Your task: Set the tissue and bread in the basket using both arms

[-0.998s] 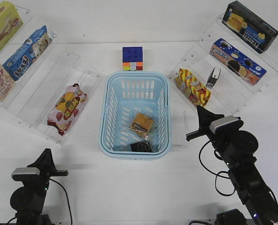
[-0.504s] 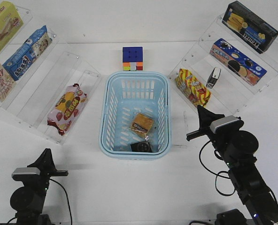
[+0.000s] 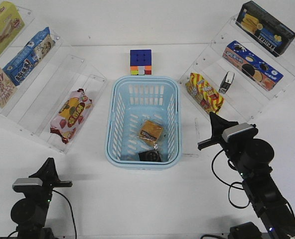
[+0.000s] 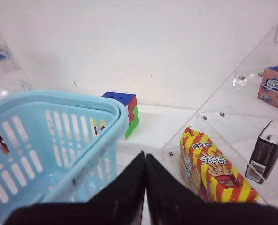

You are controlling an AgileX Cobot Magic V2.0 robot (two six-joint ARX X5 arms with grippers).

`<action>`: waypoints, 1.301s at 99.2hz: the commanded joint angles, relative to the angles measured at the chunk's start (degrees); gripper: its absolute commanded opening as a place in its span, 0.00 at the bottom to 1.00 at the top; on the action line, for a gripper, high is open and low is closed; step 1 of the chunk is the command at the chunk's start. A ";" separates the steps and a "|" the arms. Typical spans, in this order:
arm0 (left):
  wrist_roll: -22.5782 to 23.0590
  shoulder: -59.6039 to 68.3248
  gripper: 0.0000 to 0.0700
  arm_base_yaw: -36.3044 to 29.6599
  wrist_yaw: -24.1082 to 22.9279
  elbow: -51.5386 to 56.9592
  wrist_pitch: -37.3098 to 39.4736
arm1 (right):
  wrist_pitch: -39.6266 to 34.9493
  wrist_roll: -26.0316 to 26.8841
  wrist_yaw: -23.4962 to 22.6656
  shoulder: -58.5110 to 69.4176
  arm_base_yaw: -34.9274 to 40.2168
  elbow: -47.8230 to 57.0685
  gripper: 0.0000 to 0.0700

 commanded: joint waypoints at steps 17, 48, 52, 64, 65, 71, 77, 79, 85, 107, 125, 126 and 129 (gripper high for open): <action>0.55 -0.07 0.00 0.04 -0.24 -1.16 1.01 | 5.70 -12.41 2.03 -11.96 0.09 -12.39 0.00; 0.55 -0.07 0.00 0.04 -0.24 -1.16 1.03 | 0.17 -13.68 5.38 -38.18 -5.86 -33.64 0.00; 0.55 -0.07 0.00 0.04 -0.24 -1.16 1.01 | -1.20 -13.66 5.40 -40.85 -6.69 -35.23 0.00; 0.55 -0.07 0.00 0.04 -0.24 -1.16 1.01 | -6.64 -12.24 5.55 -46.90 -9.20 -37.62 0.00; 0.55 -0.07 0.00 0.02 -0.24 -1.16 0.98 | -7.04 -12.07 5.60 -47.17 -9.44 -37.62 0.00; 0.55 -0.07 0.00 0.02 -0.24 -1.16 1.03 | -8.52 -10.88 5.73 -46.82 -10.71 -37.62 0.00; 0.52 -0.07 0.00 0.02 -0.24 -1.16 0.96 | -10.38 -9.88 5.68 -46.82 -11.65 -37.62 0.00; 0.55 -0.07 0.00 0.04 -0.24 -1.16 1.03 | -10.36 -9.09 5.99 -46.82 -11.87 -37.62 0.00; 0.52 -0.07 0.00 0.04 -0.24 -1.16 1.07 | -10.36 -7.80 6.84 -46.82 -12.28 -37.62 0.00; 0.52 -0.07 0.00 0.02 -0.24 -1.16 1.20 | -9.29 -7.63 7.13 -46.82 -12.28 -37.62 0.00; 0.52 -0.07 0.00 0.02 -0.24 -1.16 1.16 | -8.04 -7.63 6.97 -46.82 -12.26 -37.59 0.00; 0.52 -0.07 0.00 0.02 -0.24 -1.16 1.16 | -8.04 -7.65 6.97 -46.82 -12.26 -37.59 0.00; 0.52 -0.07 0.00 0.02 -0.24 -1.16 1.18 | -8.07 -7.63 6.97 -46.82 -12.26 -37.59 0.00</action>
